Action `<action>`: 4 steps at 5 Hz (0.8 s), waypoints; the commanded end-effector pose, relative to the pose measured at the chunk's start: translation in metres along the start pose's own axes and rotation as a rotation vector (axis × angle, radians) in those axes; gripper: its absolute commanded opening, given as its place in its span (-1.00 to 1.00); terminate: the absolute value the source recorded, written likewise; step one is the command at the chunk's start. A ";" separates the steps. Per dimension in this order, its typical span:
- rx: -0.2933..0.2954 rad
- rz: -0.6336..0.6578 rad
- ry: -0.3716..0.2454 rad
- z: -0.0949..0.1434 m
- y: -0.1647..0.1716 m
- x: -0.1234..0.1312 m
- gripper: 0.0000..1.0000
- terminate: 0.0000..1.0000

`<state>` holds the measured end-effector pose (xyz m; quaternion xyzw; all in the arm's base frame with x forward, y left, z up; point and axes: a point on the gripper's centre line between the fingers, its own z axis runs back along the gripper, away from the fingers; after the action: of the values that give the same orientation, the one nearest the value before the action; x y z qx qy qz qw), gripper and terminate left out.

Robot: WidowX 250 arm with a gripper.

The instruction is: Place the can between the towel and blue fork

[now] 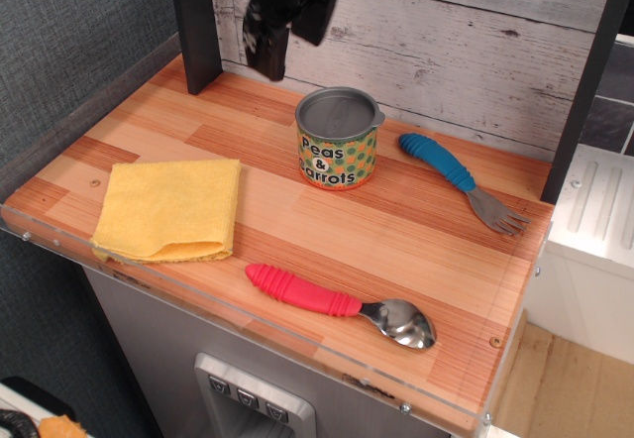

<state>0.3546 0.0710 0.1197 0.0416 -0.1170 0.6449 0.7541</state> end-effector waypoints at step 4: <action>-0.176 -0.705 0.080 0.057 0.044 -0.021 1.00 -1.00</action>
<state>0.3199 0.0314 0.1474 -0.0073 -0.0948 0.3291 0.9395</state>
